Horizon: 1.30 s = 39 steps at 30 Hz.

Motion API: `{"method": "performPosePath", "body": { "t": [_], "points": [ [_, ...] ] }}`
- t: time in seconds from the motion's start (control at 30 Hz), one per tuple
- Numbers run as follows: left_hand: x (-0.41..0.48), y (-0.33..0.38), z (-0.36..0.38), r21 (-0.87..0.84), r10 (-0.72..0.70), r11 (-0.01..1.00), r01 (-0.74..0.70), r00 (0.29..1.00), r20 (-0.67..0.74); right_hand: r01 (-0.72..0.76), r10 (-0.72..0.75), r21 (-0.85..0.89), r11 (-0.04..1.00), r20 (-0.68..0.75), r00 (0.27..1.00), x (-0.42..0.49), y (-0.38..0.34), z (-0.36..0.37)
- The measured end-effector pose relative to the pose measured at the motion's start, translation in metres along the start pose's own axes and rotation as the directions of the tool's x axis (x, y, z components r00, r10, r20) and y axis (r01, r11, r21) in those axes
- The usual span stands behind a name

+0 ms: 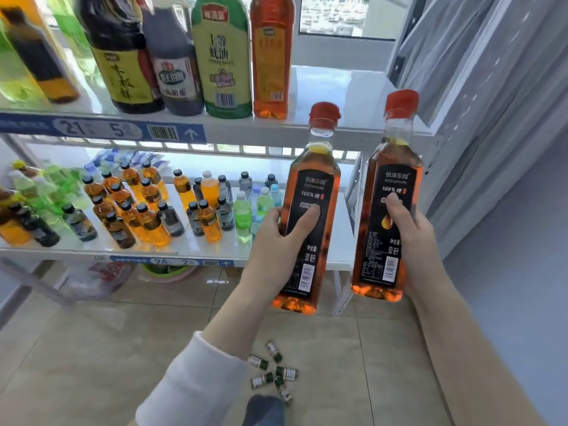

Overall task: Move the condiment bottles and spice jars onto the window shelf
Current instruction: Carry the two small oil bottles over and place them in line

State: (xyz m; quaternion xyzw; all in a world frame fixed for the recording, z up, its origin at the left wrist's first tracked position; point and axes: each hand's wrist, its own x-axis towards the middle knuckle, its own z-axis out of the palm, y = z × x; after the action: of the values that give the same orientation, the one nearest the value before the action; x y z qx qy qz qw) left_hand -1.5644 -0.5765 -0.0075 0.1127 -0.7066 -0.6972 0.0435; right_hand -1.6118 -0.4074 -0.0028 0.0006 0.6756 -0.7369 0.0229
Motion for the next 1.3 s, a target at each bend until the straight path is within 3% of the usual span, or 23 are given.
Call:
{"method": "performPosePath", "body": {
  "t": [0.27,0.77,0.93,1.13,1.3],
  "points": [
    [0.082,0.039,-0.020,-0.015,0.107,0.994,-0.106,0.990,0.088,0.070,-0.072,-0.046,0.996,-0.052,0.996,0.085,-0.037,0.032],
    [0.198,0.050,0.003,0.064,-0.061,0.996,0.057,0.996,0.072,0.252,-0.245,-0.114,0.961,0.071,0.967,0.290,-0.085,0.049],
    [0.227,0.056,0.016,0.058,-0.132,0.990,0.131,0.991,0.024,0.273,-0.252,-0.091,0.958,0.198,0.947,0.370,-0.092,0.059],
    [0.246,0.055,0.015,0.040,-0.164,0.985,0.166,0.986,-0.037,0.169,-0.168,0.037,0.985,0.423,0.890,0.425,-0.080,0.081],
    [0.248,0.059,0.015,0.057,-0.167,0.984,0.171,0.984,-0.068,0.129,-0.143,0.064,0.990,0.490,0.860,0.443,-0.071,0.101]
  ]
}}
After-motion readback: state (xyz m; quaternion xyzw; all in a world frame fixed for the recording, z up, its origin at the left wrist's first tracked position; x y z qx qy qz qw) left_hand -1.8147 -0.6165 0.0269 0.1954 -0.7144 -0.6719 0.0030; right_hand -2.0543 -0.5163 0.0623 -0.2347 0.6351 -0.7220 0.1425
